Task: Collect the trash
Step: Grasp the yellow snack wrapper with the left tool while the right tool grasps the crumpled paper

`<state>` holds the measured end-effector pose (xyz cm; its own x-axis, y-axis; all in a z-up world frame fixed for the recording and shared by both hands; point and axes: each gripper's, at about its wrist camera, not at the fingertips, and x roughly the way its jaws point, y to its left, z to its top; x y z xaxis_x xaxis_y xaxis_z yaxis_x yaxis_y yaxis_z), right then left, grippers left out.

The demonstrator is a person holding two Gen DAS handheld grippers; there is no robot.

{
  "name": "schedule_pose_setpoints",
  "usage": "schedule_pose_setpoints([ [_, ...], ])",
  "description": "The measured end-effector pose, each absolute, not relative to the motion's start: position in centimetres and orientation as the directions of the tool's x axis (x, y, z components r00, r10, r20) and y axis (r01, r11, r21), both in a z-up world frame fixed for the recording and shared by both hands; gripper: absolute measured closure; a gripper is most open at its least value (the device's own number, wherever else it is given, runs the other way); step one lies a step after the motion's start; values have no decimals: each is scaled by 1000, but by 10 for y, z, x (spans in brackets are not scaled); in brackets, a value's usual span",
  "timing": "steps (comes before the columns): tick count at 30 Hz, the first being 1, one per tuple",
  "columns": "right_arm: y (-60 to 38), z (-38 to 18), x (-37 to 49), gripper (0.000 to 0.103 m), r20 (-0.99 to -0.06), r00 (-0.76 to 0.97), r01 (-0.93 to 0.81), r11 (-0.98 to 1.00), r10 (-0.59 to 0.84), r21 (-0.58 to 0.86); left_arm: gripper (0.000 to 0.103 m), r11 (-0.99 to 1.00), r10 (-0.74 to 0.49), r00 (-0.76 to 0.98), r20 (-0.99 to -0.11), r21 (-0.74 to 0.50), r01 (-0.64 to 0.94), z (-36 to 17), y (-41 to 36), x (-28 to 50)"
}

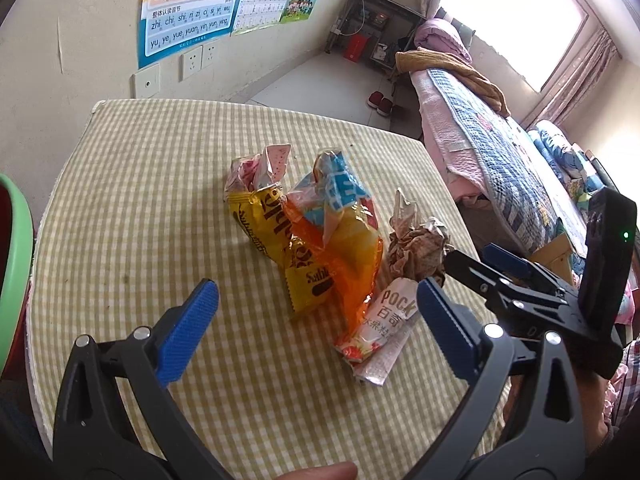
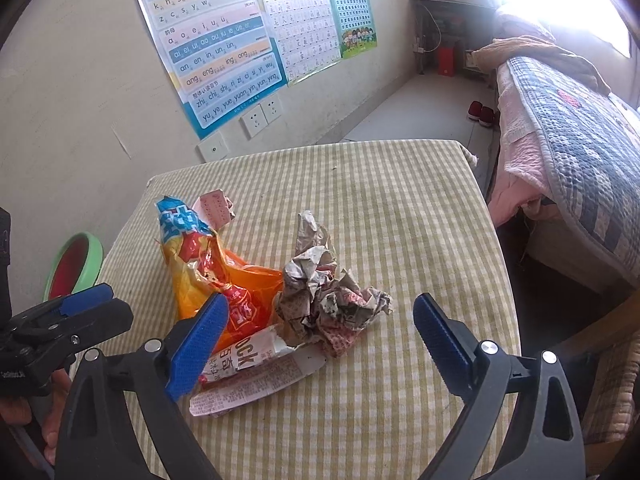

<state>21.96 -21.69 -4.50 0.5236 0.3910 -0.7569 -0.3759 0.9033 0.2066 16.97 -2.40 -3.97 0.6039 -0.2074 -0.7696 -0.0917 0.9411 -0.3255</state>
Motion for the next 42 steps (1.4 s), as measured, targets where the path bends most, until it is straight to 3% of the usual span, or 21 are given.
schedule_pose_setpoints([
  [4,-226,-54,227,15,-763,513,-355,906,394,230,7,938,-204,566,-798,-326,-122,-57,-21,183],
  [9,-227,-69,230,22,-773,476,-355,896,419,267,17,927,-223,569,-792,-353,-128,-68,-6,177],
  [19,-211,-78,237,26,-777,449,-383,881,441,279,37,929,-268,508,-818,-359,-87,-91,-9,187],
  [25,-211,-86,244,38,-788,422,-378,877,449,297,57,925,-282,506,-815,-372,-83,-96,-13,195],
  [29,-207,-88,244,54,-790,410,-393,870,456,298,80,931,-292,514,-806,-363,-40,-91,-22,195],
  [34,-208,-84,241,61,-780,425,-400,868,459,293,82,939,-268,530,-805,-341,-42,-83,-22,189],
  [42,-219,-69,233,61,-766,466,-381,882,443,279,83,947,-252,539,-804,-318,-31,-68,-17,164],
])
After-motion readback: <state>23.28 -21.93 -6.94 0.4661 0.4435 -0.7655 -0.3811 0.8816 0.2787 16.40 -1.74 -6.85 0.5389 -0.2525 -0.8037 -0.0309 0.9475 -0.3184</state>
